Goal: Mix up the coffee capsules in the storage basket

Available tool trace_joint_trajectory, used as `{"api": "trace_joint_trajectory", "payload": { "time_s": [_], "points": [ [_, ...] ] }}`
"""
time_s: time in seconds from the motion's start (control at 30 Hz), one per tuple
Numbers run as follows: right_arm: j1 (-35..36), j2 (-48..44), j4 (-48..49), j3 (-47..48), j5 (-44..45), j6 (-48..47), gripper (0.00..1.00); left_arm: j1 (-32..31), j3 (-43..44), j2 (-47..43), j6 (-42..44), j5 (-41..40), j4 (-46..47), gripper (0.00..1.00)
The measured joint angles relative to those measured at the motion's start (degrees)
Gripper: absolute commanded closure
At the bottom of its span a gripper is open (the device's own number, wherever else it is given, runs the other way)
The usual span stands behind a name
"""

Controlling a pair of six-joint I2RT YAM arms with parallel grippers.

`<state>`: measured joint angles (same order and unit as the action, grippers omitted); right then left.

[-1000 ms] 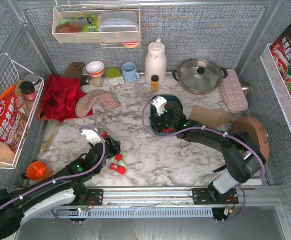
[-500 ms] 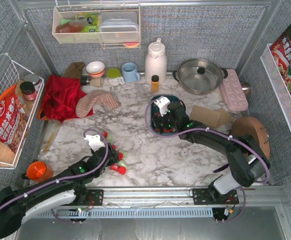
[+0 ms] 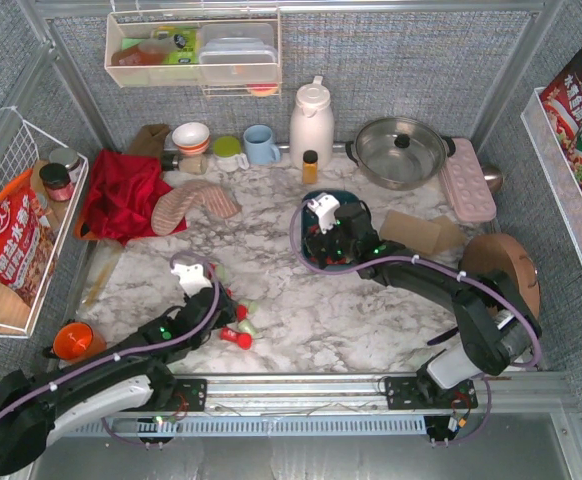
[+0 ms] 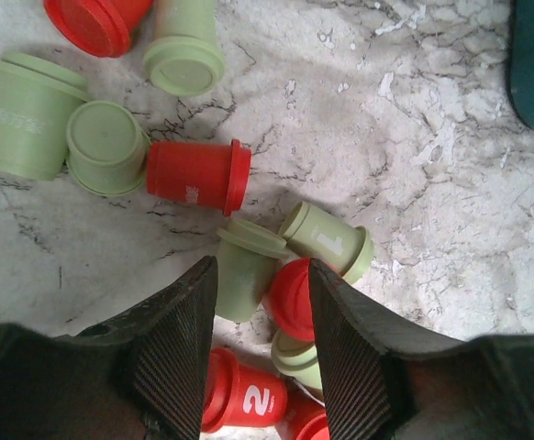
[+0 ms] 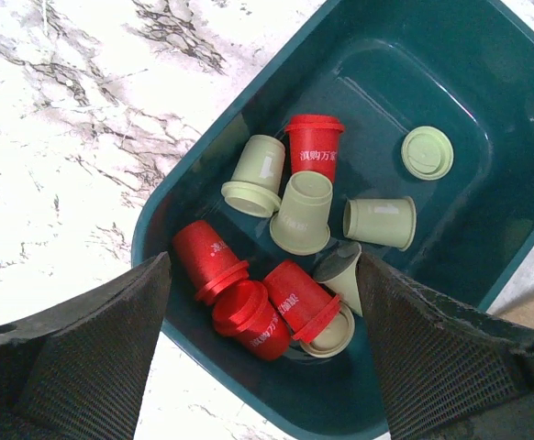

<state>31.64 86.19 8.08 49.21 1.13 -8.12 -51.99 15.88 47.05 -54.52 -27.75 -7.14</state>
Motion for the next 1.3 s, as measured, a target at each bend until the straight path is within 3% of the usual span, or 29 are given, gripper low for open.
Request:
{"api": "trace_joint_trajectory", "payload": {
  "time_s": [0.4,0.8,1.03,1.3],
  "points": [
    [0.0,1.4,-1.5,1.5,-1.7,0.5,0.14,0.3,0.8,-3.6,0.0,1.3,-10.2,0.41],
    [0.0,1.7,-2.1,2.6,-2.5,2.3,0.13,1.2,0.1,6.3,2.8,2.2,-2.0,0.42],
    [-0.1,1.6,-2.2,2.6,-2.5,2.3,0.13,1.9,1.7,13.6,5.9,1.7,4.4,0.47],
    [-0.2,1.6,-2.3,2.6,-2.5,2.4,0.13,2.6,0.9,14.3,7.7,1.5,7.9,0.62]
  ]
}}
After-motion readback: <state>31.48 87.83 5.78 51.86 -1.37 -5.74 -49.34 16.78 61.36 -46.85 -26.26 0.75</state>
